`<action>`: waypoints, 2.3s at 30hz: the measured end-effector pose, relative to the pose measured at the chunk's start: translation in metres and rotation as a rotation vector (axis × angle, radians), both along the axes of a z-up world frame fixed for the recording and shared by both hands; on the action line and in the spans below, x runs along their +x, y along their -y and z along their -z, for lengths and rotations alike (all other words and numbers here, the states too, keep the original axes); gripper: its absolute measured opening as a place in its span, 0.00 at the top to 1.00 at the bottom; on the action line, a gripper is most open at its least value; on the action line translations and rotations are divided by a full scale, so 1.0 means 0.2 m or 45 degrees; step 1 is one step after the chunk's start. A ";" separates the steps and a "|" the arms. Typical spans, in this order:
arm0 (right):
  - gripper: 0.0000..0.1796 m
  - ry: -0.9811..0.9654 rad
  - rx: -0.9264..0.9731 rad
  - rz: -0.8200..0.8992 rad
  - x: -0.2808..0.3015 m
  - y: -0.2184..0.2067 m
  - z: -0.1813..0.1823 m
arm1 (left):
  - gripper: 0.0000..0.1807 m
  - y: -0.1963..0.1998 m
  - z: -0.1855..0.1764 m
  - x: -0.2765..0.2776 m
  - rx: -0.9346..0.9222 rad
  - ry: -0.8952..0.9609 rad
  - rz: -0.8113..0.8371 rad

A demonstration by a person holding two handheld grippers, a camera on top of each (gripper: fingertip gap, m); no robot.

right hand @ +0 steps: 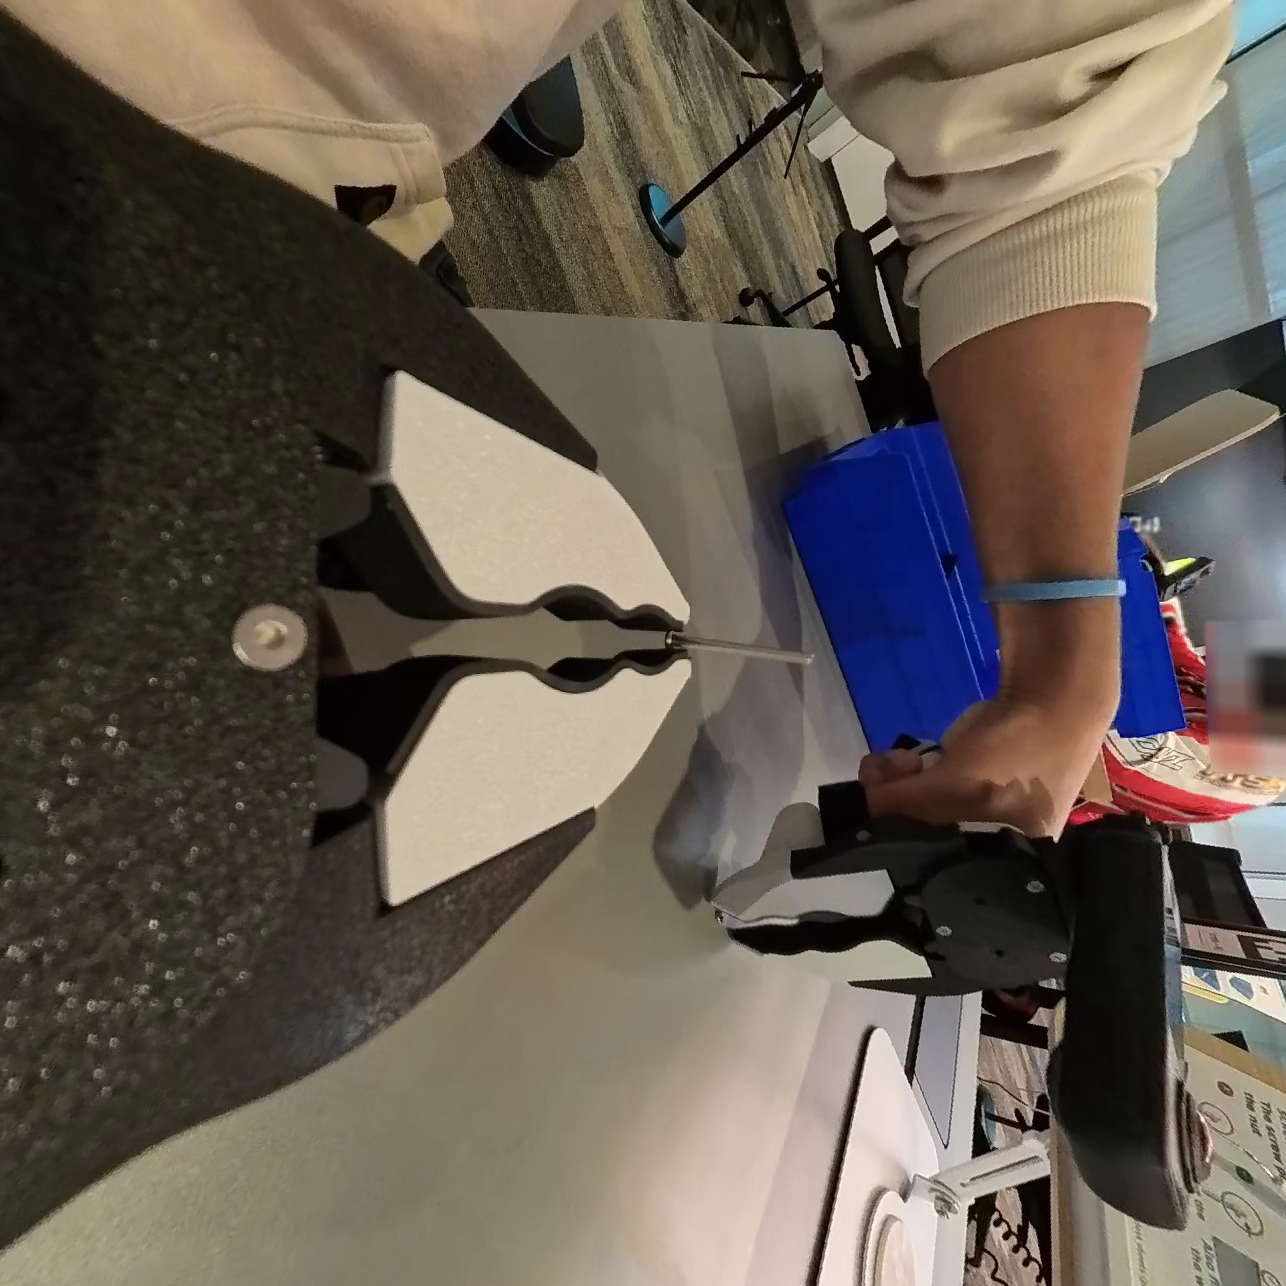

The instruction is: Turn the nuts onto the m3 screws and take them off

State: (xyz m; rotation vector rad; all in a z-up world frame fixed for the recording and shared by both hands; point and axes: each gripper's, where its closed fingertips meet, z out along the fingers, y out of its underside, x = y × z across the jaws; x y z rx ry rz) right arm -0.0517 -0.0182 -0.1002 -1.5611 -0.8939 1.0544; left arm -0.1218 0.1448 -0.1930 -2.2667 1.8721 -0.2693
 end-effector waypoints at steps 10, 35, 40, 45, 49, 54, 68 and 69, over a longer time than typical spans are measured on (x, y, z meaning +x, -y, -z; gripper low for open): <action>0.98 0.002 0.005 -0.002 0.00 0.00 0.00 | 0.96 0.00 0.00 0.01 0.038 0.009 0.012; 0.97 0.219 0.144 -0.003 -0.16 -0.01 -0.05 | 0.98 0.65 -0.86 0.02 -0.160 1.177 -0.026; 0.98 0.219 0.246 -0.127 -0.30 0.09 -0.18 | 0.98 0.84 -0.89 0.01 -0.099 1.069 0.091; 0.98 0.242 0.273 -0.151 -0.34 0.11 -0.19 | 0.98 0.93 -0.86 0.01 -0.062 0.935 0.162; 0.98 0.231 0.274 -0.155 -0.34 0.13 -0.20 | 0.98 0.94 -0.87 0.01 -0.054 0.910 0.175; 0.98 0.245 0.281 -0.164 -0.35 0.14 -0.20 | 0.98 0.94 -0.85 0.02 -0.059 0.871 0.191; 0.98 0.301 0.266 -0.154 -0.33 0.09 -0.13 | 0.98 0.92 -0.79 0.03 -0.053 0.791 0.193; 0.98 0.310 0.268 -0.162 -0.33 0.09 -0.12 | 0.98 0.92 -0.79 0.04 -0.049 0.780 0.195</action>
